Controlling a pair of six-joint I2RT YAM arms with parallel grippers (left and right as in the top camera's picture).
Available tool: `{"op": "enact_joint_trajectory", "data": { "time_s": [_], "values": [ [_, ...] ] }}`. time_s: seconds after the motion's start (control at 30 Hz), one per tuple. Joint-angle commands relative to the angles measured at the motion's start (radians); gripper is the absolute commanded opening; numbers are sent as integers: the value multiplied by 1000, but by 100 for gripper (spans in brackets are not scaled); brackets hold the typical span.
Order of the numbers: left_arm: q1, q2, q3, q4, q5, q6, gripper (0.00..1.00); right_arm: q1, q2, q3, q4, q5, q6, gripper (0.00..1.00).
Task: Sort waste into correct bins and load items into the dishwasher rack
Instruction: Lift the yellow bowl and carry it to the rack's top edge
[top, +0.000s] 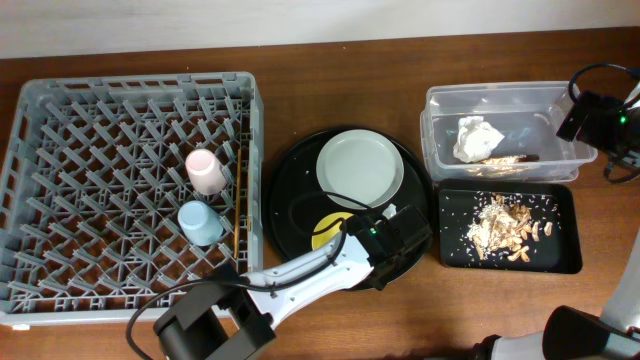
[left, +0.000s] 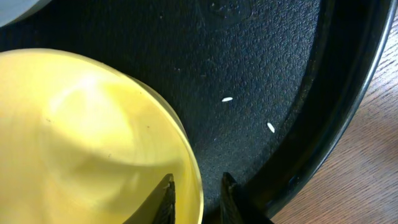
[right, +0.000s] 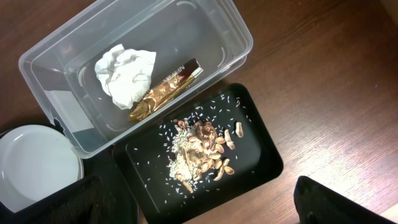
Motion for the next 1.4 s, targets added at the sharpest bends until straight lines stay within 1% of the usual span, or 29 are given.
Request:
{"op": "enact_joint_trajectory", "data": {
  "time_s": [0.0,0.17,0.2,0.27,0.4,0.43,0.5,0.53,0.57,0.6,0.67,0.73,0.77,0.83,0.87,0.9,0.93,0.97,1.07,1.13,1.17,1.23,1.37],
  "values": [
    [-1,7,-13,-2,-15,-6,19,-1,4,7,-3,12,-6,99],
    [-1,7,-48,6,-15,-6,18,-1,4,7,-3,12,-6,99],
    [0,7,-48,11,-16,-6,15,-1,4,7,-3,12,-6,99],
    [0,7,-48,20,-24,-6,1,-1,4,7,-3,12,-6,99],
    [0,7,-31,14,-23,-6,1,-1,4,7,-3,12,-6,99],
    [5,6,-3,-9,-23,-6,1,-1,4,7,-3,12,-6,99],
    [39,-7,113,-103,-22,11,0,-1,4,7,-3,12,-6,99],
    [71,-19,195,-158,-22,33,0,-1,4,7,-3,12,-6,99],
    [148,-35,359,-262,-4,74,0,-1,4,7,-3,12,-6,99],
    [184,-36,430,-296,20,97,0,-1,4,7,-3,12,-6,99],
    [325,-36,631,-356,146,178,0,-1,4,7,-3,12,-6,99],
    [465,-36,732,-355,280,206,0,-1,4,7,-3,12,-6,99],
    [567,-36,766,-336,406,220,0,-1,4,7,-3,12,-6,99],
    [757,-28,770,-268,720,242,0,-1,4,7,-3,12,-6,99],
    [860,-3,770,-222,917,242,0,-1,4,7,-3,12,-6,99],
    [921,22,770,-189,1051,242,0,-1,4,7,-3,12,-6,99],
    [996,76,770,-137,1230,241,0,-1,4,7,-3,12,-6,99],
    [1048,134,770,-98,1360,237,0,-1,4,7,-3,12,-6,99],
    [1131,285,770,-20,1558,196,0,-1,4,7,-3,12,-6,99],
    [1182,406,770,55,1706,134,0,-1,4,7,-3,12,-6,99],
    [1208,468,770,55,1706,110,0,-1,4,7,-3,12,-6,99],
    [1239,539,770,55,1706,110,0,-1,4,7,-3,12,-6,99],
    [1281,580,769,50,1692,110,0,-1,4,7,-3,12,-6,99]
  ]
}}
